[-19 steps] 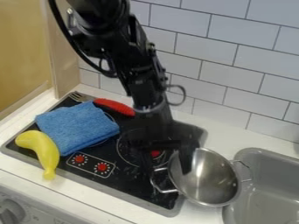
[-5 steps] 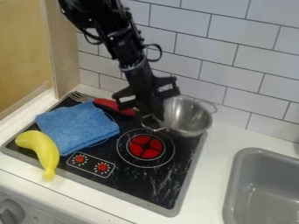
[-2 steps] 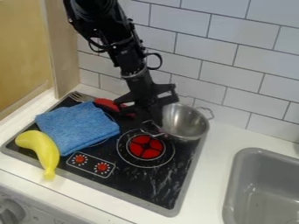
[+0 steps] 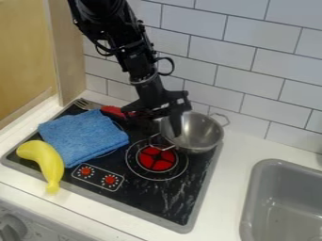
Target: Put the silver pot on the right burner
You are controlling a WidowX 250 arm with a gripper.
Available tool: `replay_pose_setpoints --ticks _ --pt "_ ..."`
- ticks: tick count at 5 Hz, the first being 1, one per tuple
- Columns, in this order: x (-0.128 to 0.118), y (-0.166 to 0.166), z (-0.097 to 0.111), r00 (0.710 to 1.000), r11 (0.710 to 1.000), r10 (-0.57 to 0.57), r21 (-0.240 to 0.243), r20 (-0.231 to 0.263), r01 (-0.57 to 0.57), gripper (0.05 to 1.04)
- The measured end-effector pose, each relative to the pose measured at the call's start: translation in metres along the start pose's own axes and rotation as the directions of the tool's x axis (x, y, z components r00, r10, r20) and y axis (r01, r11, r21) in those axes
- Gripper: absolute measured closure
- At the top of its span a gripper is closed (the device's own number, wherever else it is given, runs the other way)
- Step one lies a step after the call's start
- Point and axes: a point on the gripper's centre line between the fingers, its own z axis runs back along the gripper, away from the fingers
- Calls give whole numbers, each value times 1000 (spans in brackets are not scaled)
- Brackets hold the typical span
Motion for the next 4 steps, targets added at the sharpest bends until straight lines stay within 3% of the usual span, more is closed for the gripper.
replay_pose_setpoints --ticks 1,2,4 --pt "-1 0 0 1000 1000 -4 -3 -6 4 66" --pt "1 -2 6 1000 1000 -1 -4 11 1 76" --pt "13 -5 52 987 998 -24 55 161 16 85"
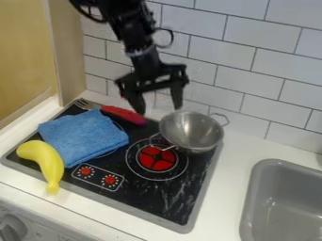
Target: Put the silver pot on the right burner
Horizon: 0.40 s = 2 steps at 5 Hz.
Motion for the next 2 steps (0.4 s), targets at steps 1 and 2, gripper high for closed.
replay_pose_setpoints --ticks 1,2 --pt "7 -4 26 997 1000 15 2 79 -15 85" --pt "5 -3 27 997 1000 21 3 78 -21 85"
